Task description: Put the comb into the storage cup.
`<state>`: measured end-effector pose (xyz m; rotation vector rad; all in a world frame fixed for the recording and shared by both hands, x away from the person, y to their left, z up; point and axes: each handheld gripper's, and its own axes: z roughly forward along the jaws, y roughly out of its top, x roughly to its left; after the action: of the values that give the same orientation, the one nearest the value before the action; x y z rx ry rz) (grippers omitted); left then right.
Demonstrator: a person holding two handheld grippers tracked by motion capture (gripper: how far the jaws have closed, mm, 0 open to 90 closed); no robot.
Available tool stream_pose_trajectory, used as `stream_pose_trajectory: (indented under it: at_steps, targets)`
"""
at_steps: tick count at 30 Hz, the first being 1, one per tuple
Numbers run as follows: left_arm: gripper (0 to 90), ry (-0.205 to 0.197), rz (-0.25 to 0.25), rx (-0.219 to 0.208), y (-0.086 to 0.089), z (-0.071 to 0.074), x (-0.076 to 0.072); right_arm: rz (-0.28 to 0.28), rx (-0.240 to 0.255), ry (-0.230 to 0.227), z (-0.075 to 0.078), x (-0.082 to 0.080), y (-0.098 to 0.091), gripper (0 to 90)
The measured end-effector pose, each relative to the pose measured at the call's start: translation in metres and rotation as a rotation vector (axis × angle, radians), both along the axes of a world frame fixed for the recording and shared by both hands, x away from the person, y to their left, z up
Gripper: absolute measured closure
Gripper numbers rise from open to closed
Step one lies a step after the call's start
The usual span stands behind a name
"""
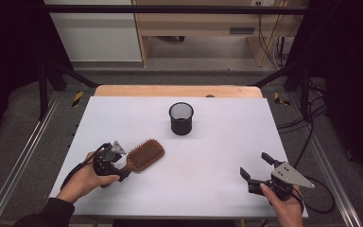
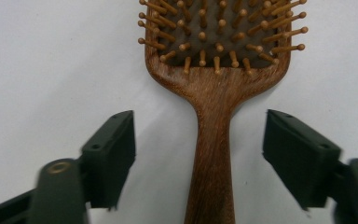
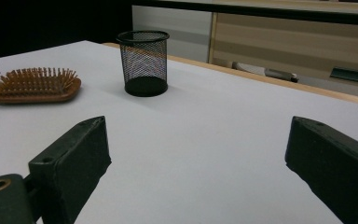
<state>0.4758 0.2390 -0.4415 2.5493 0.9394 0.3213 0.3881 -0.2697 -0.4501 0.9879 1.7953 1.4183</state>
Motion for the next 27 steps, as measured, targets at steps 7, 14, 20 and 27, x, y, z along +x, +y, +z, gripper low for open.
stream_pose_trajectory:
  at_steps: [7,14,20,27]
  targets:
    - [32.0,0.012,-0.006,0.003,0.0018,0.0014,-0.0003,0.001,0.000,0.001,0.0001,0.0000,0.0001,6.5]
    - [41.9,0.034,-0.023,0.023,-0.0006,0.0018,-0.0017,0.001,-0.001,0.000,0.0001,0.0000,0.0003,6.5]
    - [51.9,0.065,-0.040,0.040,-0.0032,-0.0002,-0.0009,0.002,-0.001,0.001,0.0001,0.0000,0.0003,6.5]
    - [59.6,0.089,-0.055,0.057,-0.0053,-0.0021,0.0002,0.003,0.000,0.002,0.0001,-0.0001,0.0002,6.5]
